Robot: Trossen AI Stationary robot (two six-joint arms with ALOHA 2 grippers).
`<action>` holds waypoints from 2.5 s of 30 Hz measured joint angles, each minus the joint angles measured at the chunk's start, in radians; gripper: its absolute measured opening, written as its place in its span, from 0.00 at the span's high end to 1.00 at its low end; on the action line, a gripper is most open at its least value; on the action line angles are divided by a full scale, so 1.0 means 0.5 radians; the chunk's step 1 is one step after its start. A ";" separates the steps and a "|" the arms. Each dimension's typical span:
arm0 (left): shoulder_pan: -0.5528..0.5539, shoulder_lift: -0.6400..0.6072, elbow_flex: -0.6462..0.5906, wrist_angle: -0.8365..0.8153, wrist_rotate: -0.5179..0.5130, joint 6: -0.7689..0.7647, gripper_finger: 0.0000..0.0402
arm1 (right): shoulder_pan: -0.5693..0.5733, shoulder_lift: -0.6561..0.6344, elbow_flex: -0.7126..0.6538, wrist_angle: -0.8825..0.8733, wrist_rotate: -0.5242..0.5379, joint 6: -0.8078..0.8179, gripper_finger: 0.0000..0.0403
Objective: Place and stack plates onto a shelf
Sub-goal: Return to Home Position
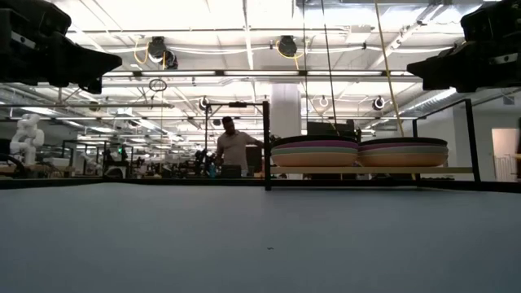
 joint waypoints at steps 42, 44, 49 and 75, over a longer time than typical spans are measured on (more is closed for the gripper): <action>0.001 0.000 0.001 0.003 0.001 0.001 0.99 | 0.000 0.001 0.000 -0.031 0.002 0.097 1.00; 0.000 0.000 0.002 0.003 0.001 0.001 0.99 | 0.000 0.001 0.001 -0.031 0.002 0.129 1.00; 0.000 0.000 0.002 0.003 0.001 0.001 0.99 | 0.000 0.001 0.000 -0.031 0.002 0.159 1.00; 0.000 0.001 0.002 0.002 0.001 0.002 0.99 | 0.000 0.001 0.000 -0.031 0.001 0.474 1.00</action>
